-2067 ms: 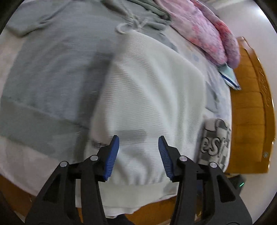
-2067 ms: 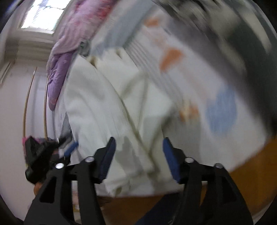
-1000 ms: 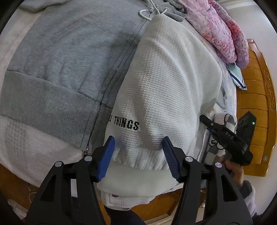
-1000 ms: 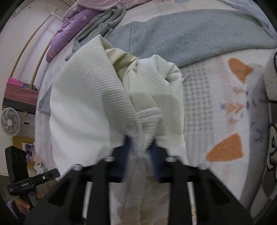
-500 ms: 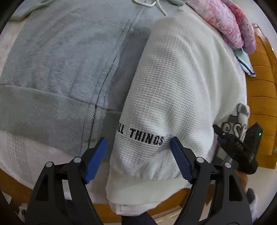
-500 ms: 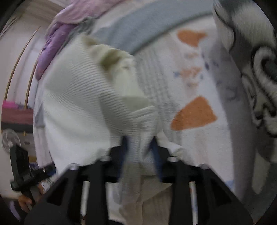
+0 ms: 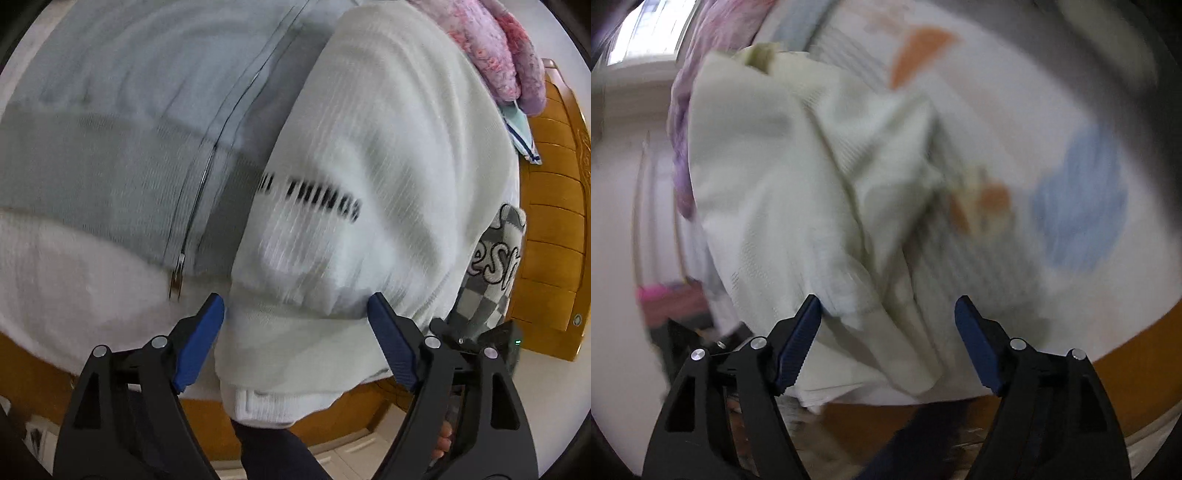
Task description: Fold large clothes
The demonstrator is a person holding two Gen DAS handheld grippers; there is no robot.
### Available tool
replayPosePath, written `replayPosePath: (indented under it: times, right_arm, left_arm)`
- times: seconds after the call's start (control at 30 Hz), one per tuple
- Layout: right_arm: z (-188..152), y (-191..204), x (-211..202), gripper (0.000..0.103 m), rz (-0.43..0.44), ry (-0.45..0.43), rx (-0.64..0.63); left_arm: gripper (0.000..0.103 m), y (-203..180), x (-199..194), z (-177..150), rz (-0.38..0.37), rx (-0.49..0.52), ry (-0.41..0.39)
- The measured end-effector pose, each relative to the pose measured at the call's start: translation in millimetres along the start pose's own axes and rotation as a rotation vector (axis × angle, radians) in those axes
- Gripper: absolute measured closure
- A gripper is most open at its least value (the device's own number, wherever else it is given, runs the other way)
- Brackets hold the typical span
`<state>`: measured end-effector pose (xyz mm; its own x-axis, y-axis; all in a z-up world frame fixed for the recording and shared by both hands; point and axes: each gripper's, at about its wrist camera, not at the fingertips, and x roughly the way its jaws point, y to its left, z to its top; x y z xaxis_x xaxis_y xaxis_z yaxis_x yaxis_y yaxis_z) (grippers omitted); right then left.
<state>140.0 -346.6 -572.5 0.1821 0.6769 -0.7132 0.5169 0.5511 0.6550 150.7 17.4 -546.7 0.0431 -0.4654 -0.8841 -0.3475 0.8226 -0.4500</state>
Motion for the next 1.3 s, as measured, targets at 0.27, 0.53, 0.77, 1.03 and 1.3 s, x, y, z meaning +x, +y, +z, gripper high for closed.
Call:
replayPosePath:
  times: [0.27,0.53,0.77,1.03,1.3]
  right_arm:
    - [7,-29,12,0.020,0.249,0.028,0.120]
    - [9,-20,24,0.018,0.240,0.036,0.142]
    - [1,14,24,0.043,0.214,0.098,0.110]
    - [-7,18,23,0.076,0.162,-0.007,0.131]
    - [-29,47,1,0.079,0.131,-0.101,0.051]
  left_arm:
    - [0.020,15,28,2,-0.040,-0.036,0.093]
    - [0.020,20,24,-6,-0.051,-0.036,0.090]
    - [0.020,10,28,-6,-0.049,-0.007,0.111]
    - [0.021,8,8,3,-0.090,-0.019,0.075]
    - [0.020,4,-44,57,-0.108,0.039,-0.081]
